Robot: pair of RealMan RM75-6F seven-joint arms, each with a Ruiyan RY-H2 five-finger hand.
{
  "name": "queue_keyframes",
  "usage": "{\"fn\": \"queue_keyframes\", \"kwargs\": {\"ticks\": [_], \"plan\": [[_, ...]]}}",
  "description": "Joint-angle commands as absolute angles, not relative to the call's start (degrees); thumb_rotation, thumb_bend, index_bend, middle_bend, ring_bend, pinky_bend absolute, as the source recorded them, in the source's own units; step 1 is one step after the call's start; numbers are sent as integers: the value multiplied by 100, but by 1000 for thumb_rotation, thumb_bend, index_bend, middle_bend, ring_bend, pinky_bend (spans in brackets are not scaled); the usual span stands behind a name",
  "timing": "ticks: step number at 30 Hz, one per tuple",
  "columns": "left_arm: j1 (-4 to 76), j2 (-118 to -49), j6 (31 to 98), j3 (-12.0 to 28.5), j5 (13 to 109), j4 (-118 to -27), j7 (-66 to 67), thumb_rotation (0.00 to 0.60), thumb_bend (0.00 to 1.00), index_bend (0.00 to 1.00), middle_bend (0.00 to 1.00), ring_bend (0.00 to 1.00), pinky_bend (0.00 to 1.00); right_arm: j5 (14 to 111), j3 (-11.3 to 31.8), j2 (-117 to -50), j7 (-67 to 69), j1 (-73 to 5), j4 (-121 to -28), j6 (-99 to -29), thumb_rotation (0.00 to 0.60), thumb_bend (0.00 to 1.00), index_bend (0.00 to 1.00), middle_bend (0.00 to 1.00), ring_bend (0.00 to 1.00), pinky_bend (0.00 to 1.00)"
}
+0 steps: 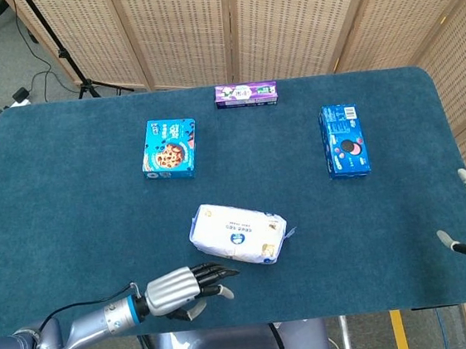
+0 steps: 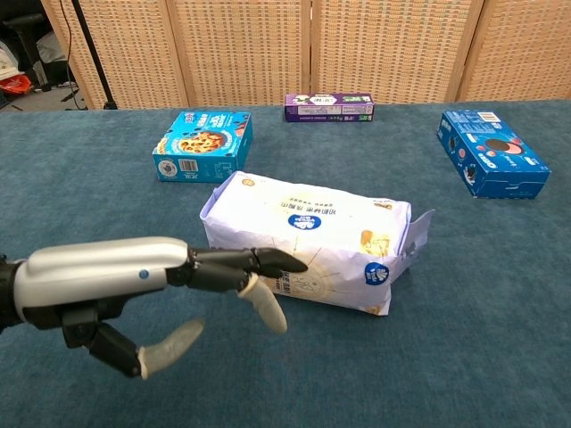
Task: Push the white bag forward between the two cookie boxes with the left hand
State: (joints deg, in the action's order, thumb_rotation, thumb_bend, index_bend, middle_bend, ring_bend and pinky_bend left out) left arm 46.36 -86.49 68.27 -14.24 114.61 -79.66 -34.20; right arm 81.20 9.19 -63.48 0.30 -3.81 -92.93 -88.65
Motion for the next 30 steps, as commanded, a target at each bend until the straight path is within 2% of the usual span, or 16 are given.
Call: {"fn": "queue_keyframes", "kwargs": {"ticks": [1, 6, 13, 20, 30], "plan": [[4680, -8941, 6606, -1548, 11424, -7740, -3535, 600, 745, 274, 47, 82, 97, 8091, 934, -6348, 47, -391, -9276, -8837, 600, 0, 0, 0, 0, 0], [4694, -9320, 6422, -1448, 11193, -7536, -3661, 600, 761, 274, 47, 82, 97, 8088, 925, -6355, 30, -405, -9264, -8803, 600, 0, 0, 0, 0, 0], [4810, -9906, 5939, -935, 10535, -7074, -3646, 600, 852, 294, 57, 87, 113, 8041, 941, -6364, 24, -401, -9227, -8802, 600, 0, 0, 0, 0, 0], [5002, -10227, 5493, -549, 10042, -6615, -3537, 600, 862, 295, 59, 88, 113, 8020, 933, -6383, 9, -423, -9183, -8743, 600, 0, 0, 0, 0, 0], [5400, -10462, 5221, -59, 9713, -6044, -3380, 600, 869, 308, 71, 90, 113, 7938, 954, -6418, -36, -446, -9140, -8688, 600, 0, 0, 0, 0, 0]]}}
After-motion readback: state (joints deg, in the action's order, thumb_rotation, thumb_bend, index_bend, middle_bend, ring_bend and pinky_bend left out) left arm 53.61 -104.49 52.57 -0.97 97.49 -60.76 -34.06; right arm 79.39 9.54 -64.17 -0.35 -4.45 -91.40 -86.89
